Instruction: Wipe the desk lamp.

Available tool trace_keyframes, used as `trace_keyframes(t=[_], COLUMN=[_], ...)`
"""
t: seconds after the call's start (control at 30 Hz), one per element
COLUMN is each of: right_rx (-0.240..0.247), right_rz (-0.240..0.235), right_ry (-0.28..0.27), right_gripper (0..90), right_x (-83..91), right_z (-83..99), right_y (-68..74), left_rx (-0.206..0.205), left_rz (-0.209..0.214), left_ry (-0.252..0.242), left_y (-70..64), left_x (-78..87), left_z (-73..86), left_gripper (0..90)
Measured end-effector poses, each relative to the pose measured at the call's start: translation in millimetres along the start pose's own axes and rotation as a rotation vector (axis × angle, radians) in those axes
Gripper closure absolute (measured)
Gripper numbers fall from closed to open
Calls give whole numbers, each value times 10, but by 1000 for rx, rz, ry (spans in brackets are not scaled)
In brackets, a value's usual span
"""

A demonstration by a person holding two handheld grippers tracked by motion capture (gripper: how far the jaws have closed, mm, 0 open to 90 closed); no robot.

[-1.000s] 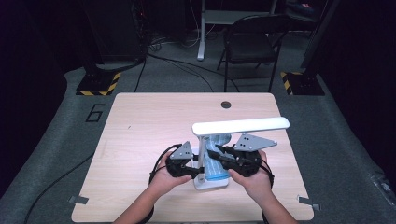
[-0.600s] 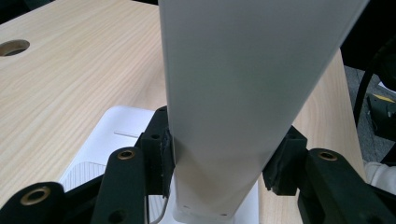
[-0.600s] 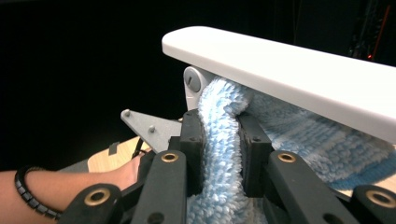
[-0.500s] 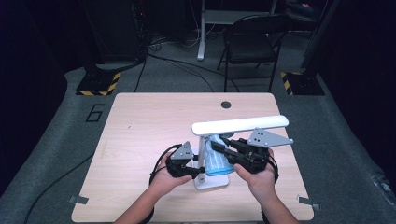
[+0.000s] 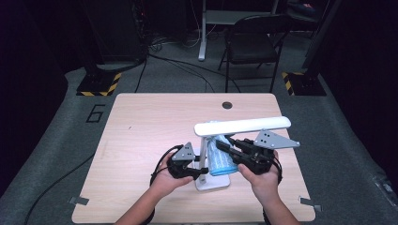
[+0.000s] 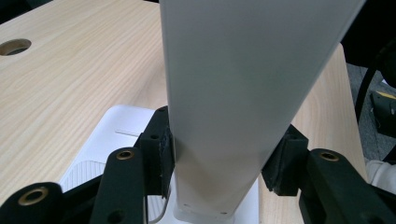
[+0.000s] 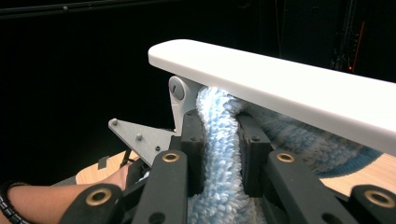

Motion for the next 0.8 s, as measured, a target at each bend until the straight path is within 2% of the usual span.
trace_keyframes(t=[0.13, 0.2, 0.3, 0.47, 0.53, 0.6, 0.67, 0.8], right_rx=[1, -4, -6, -12, -15, -13, -16, -14], right_rz=[-1, 0, 1, 1, -3, -3, -3, 0], right_ry=[2, 3, 3, 3, 0, 0, -1, -6], right_gripper=[756, 756, 756, 755, 755, 755, 755, 755], right_x=[-10, -12, -15, -18, -20, -20, -20, -17], right_z=[-6, -7, -9, -9, -10, -10, -10, -8], right_y=[-6, -6, -6, -1, -3, -4, -3, -10], left_rx=[4, 2, -4, -20, -12, -19, -28, -31], left_rz=[-4, 4, 18, -4, -1, -13, 0, -13], left_ry=[-21, -39, -39, -19, -46, -52, -46, -48], left_y=[31, 39, 39, 63, 69, 88, 88, 91], left_x=[64, 109, 174, 213, 226, 246, 258, 236], left_z=[-82, -143, -232, -318, -363, -421, -465, -525], left_gripper=[475, 466, 468, 468, 465, 459, 458, 463])
Point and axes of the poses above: each handheld gripper's, and its own axes: x roughly backward along the jaws, z roughly out of its underside, y roughly to its left, the point moved 7 cm from there along -x, roughly forward along the jaws, and after that the axes turned 14 degrees about -x, right-handed, at the moved point
